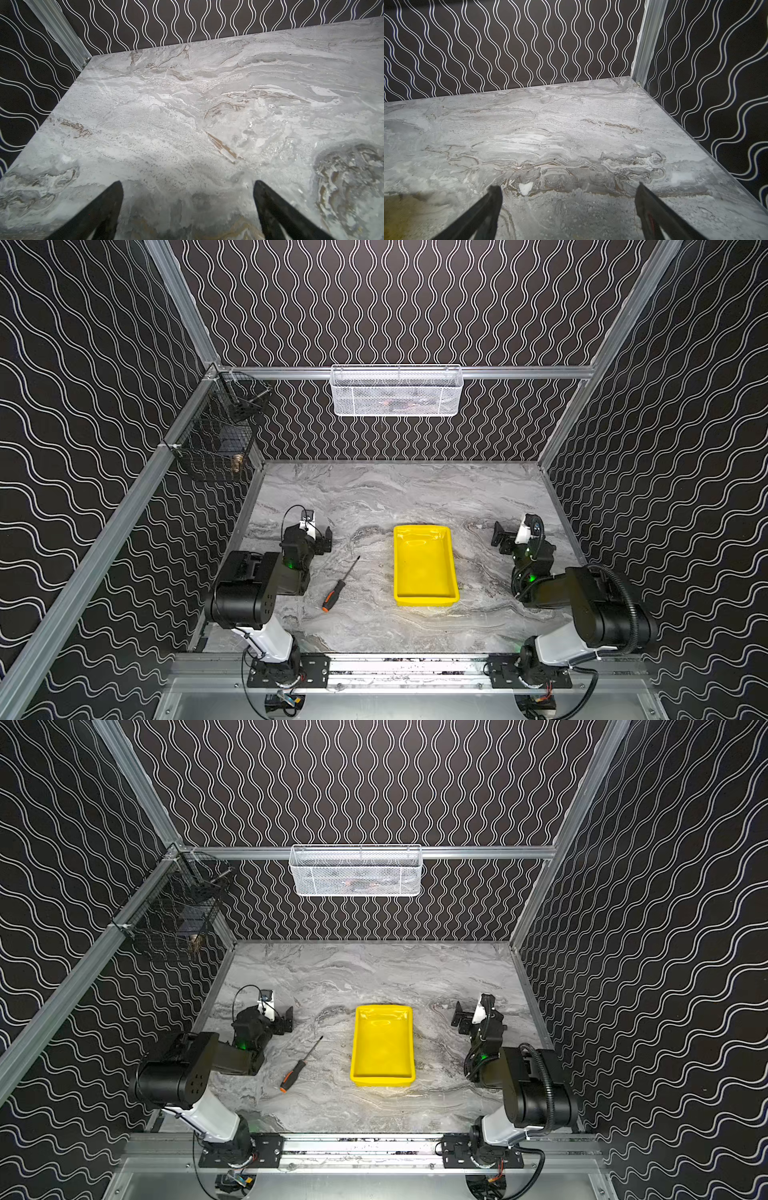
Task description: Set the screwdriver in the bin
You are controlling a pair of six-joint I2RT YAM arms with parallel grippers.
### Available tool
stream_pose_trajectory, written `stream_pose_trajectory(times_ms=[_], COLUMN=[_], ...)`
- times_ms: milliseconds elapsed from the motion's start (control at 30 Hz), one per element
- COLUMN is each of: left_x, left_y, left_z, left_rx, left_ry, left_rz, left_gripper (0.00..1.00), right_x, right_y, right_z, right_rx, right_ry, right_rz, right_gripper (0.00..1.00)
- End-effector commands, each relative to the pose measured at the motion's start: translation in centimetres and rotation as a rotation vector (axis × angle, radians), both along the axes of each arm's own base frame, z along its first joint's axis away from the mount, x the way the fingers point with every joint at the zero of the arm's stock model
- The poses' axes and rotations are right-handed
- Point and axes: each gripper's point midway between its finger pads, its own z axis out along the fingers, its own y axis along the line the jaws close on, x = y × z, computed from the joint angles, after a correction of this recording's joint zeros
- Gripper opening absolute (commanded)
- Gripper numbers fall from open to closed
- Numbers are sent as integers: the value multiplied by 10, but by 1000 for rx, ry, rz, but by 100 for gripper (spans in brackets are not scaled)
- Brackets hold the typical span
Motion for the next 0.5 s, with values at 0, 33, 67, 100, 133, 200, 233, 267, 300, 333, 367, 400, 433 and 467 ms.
stream_pose_trajectory(times_ms=[0, 33, 67, 100, 133, 200, 233, 267, 300, 333, 367, 400, 433, 467], left_x=[2, 1, 2, 1, 1, 2, 1, 1, 1, 1, 1, 1, 1, 1], left_y=[-1, 0, 0, 0, -1, -1, 0, -1, -1, -2, -1, -2, -2, -2], left_z=[6, 5, 6, 5, 6, 6, 5, 6, 5, 5, 5, 5, 5, 5], left_rx=[8, 9, 9, 10, 9, 7, 8, 8, 6, 2, 3, 3, 3, 2], left_ry=[-23, -22, -23, -21, -23, -24, -23, -24, -22, -21, -22, -22, -21, -20], left_rz=[-6, -4, -4, -5, -5, -5, -5, -5, -9, -11, -10, -11, -10, -11], left_gripper=[99, 99, 99, 99, 99, 99, 99, 99, 99, 99, 99, 99, 99, 99], right_x=[2, 2, 3, 2, 2, 2, 2, 2, 2, 2, 2, 2, 2, 2], right_y=[-1, 0, -1, -1, 0, 0, 0, 0, 0, 0, 0, 0, 0, -1], right_z=[7, 7, 7, 6, 6, 6, 7, 6, 7, 7, 7, 7, 7, 7], right_rx=[0, -1, 1, 1, 1, 2, 1, 1, 1, 1, 1, 1, 1, 1], right_ry=[-26, -27, -25, -23, -22, -22, -24, -24, -26, -26, -25, -26, -26, -25], right_rz=[-3, -2, -2, -2, -1, 0, -1, -1, -1, -1, -1, -1, -1, -2], right_gripper=[100, 100, 100, 99, 100, 100, 100, 99, 100, 100, 99, 100, 100, 99])
